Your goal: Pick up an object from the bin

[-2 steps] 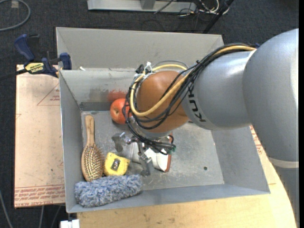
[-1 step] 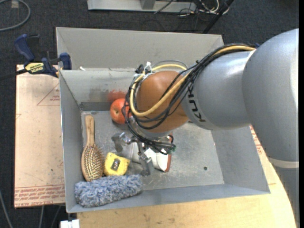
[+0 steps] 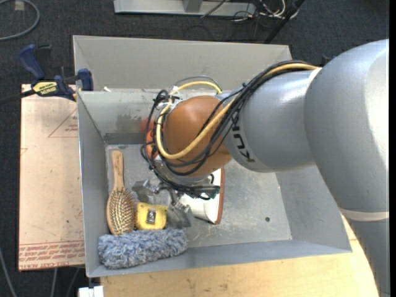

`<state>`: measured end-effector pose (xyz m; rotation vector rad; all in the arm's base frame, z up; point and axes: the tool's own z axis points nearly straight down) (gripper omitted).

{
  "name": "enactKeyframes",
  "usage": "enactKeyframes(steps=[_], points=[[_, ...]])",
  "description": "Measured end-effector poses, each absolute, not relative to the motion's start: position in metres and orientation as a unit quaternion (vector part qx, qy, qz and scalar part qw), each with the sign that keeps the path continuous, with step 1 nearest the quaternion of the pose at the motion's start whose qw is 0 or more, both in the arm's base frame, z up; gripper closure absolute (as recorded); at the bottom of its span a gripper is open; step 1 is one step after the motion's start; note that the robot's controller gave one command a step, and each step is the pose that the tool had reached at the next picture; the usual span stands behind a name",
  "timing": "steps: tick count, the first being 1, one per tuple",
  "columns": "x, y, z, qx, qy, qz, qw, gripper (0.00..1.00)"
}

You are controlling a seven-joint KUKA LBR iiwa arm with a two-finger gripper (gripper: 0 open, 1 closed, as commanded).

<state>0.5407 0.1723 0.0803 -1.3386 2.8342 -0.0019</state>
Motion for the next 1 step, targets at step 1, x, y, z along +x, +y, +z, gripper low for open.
enactKeyframes(steps=[1], points=[[0.5272,0.2029,0.0730,-0.526,0.851,-0.003,0.004,0.00]])
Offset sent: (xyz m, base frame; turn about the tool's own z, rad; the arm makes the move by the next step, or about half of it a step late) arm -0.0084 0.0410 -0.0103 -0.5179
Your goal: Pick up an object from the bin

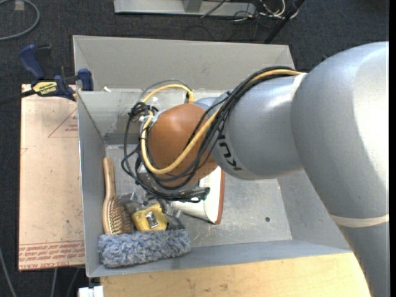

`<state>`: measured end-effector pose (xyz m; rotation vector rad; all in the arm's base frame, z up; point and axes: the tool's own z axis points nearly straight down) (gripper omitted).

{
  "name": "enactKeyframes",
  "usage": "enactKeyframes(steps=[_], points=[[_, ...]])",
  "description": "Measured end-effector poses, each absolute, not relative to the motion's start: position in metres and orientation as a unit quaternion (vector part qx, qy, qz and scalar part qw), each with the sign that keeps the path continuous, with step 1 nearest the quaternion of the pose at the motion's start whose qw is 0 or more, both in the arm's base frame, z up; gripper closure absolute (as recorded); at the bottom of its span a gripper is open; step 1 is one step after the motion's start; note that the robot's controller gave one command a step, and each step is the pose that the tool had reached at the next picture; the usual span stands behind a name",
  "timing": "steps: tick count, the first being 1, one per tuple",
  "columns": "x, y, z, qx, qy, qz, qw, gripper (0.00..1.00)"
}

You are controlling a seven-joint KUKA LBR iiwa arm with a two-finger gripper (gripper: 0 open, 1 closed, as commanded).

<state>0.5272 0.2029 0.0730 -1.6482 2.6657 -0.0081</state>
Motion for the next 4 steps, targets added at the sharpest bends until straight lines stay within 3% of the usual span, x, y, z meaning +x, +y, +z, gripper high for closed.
enactKeyframes(steps=[1,2,3,4], points=[[0.533,0.214,0.070,-0.643,0.766,-0.001,0.005,1.00],[0.533,0.214,0.070,-0.643,0.766,-0.001,0.005,1.00],[0.531,0.212,0.109,-0.647,0.762,0.001,0.001,1.00],[0.535,0.209,0.148,-0.645,0.764,-0.001,0.007,1.00]])
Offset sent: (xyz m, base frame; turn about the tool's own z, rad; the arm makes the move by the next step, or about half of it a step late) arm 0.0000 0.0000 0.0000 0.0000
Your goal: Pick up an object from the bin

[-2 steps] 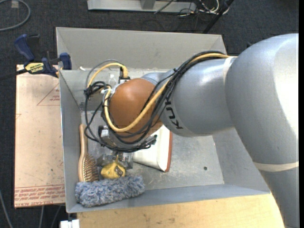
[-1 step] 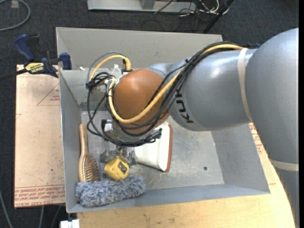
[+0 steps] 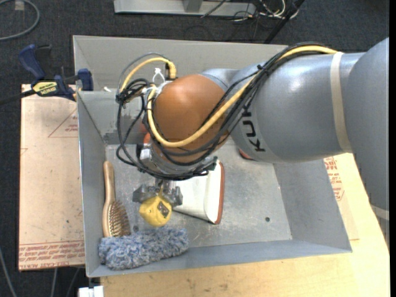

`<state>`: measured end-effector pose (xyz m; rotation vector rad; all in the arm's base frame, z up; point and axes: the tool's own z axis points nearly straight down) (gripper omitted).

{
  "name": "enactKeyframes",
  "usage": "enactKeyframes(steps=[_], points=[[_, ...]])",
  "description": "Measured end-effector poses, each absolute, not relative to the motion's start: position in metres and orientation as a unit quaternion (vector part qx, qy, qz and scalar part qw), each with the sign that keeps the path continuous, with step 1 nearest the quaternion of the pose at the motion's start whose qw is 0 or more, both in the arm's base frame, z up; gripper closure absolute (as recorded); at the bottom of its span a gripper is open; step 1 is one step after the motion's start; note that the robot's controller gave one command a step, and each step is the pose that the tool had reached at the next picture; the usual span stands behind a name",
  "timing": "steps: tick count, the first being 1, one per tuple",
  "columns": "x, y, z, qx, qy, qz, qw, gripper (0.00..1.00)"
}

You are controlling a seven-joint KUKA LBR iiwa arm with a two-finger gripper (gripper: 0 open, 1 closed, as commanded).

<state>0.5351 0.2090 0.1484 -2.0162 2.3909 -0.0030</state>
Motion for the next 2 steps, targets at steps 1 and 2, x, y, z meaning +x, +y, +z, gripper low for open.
enactKeyframes(steps=[1,2], points=[[0.523,0.214,0.156,-0.625,0.780,0.002,0.002,1.00],[0.522,0.216,0.167,-0.621,0.784,0.004,-0.002,1.00]])
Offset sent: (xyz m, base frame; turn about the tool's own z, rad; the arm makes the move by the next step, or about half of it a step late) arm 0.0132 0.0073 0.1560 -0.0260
